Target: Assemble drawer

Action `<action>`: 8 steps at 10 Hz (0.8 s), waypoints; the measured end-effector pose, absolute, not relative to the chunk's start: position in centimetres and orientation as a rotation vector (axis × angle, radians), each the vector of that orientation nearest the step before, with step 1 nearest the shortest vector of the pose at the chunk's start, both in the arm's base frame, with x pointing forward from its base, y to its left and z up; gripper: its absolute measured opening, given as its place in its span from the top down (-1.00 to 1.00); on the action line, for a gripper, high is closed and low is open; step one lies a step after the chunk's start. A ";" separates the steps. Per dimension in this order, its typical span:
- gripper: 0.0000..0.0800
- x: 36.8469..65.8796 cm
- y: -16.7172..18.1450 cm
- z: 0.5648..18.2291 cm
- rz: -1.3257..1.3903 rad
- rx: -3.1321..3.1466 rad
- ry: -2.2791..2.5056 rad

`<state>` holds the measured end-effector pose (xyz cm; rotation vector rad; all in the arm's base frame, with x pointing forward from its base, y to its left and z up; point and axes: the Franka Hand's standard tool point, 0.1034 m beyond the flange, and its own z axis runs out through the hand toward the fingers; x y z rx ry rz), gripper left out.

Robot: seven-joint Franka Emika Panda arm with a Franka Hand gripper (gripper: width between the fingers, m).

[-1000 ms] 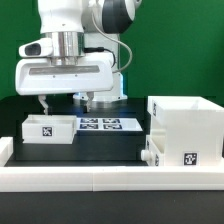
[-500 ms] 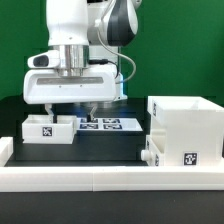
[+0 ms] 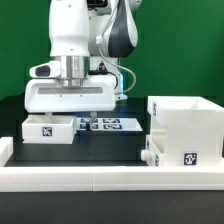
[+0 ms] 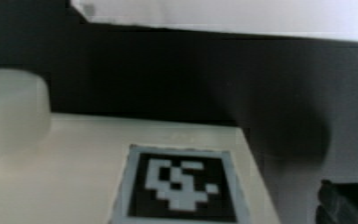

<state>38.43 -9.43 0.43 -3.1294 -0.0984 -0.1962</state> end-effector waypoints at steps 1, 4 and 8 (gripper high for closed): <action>-0.32 38.4 -9.4 0.4 -0.196 -3.129 -0.100; 0.48 38.4 -9.4 0.4 -0.196 -3.129 -0.100; 0.90 38.7 -8.9 0.5 -0.197 -3.127 -0.114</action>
Offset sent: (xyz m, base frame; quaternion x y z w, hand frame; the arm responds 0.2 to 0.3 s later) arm 0.0004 0.0016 -0.0008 -0.0047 -0.0005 0.0015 1.0000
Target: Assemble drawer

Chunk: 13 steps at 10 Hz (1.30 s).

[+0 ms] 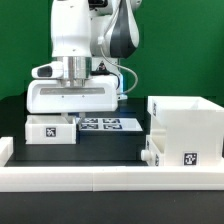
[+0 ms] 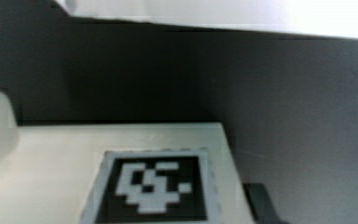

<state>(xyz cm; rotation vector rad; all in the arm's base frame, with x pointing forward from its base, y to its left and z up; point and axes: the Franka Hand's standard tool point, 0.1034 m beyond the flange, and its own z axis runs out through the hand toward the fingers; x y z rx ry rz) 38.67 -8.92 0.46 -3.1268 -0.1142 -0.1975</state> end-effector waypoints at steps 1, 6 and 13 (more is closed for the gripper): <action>0.90 39.0 -8.4 0.8 -0.198 -3.124 -0.120; 0.90 43.4 -3.9 3.6 -0.226 -3.093 -0.230; 0.90 47.2 -2.4 4.1 -0.085 -3.010 -0.578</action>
Offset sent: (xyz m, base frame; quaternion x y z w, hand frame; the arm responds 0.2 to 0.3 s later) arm 0.0395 0.0452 0.0314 -0.0190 -0.0003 0.0100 0.9998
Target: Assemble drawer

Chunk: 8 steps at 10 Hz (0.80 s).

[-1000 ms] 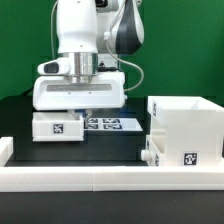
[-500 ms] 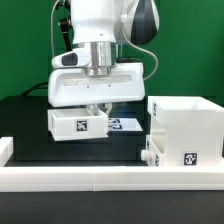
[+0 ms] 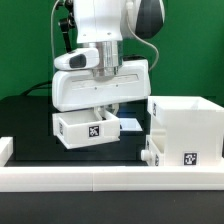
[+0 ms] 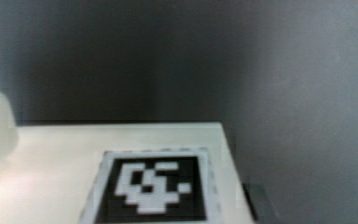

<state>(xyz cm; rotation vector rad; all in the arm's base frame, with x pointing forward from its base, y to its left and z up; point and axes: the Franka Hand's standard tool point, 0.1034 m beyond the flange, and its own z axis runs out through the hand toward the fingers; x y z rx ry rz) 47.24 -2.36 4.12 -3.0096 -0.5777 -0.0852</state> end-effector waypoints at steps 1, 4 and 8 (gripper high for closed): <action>0.90 47.2 -2.4 4.1 -0.088 -2.989 -0.685; 0.90 48.4 -3.3 4.7 -0.118 -2.857 -1.189; 0.90 49.4 -3.4 5.1 -0.130 -2.655 -1.671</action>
Offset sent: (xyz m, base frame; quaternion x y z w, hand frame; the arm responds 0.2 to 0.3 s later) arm 0.0327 -0.0048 0.0111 -0.0040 0.0050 -0.2735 0.9618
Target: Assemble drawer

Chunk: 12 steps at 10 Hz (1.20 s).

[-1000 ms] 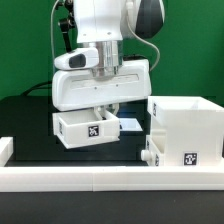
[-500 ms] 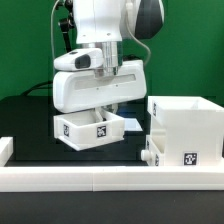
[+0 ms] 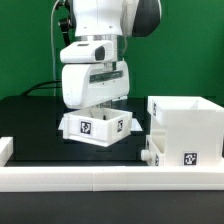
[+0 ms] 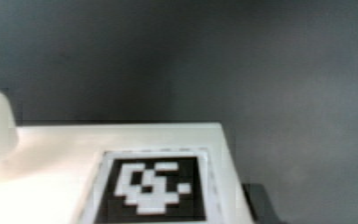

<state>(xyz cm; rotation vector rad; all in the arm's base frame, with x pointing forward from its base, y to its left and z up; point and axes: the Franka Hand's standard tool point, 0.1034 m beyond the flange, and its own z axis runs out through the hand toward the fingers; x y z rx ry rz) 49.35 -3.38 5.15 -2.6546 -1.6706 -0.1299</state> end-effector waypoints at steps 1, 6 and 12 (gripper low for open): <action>0.90 49.3 -3.4 5.1 -0.129 -2.616 -1.736; 0.89 51.6 -3.6 5.7 -0.124 -2.398 -2.055; 0.89 52.6 -3.5 5.3 -0.091 -2.335 -2.098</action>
Offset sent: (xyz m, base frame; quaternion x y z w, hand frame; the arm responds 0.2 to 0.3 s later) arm 0.0223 0.0042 0.0068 0.0130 0.0046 -0.1493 0.9887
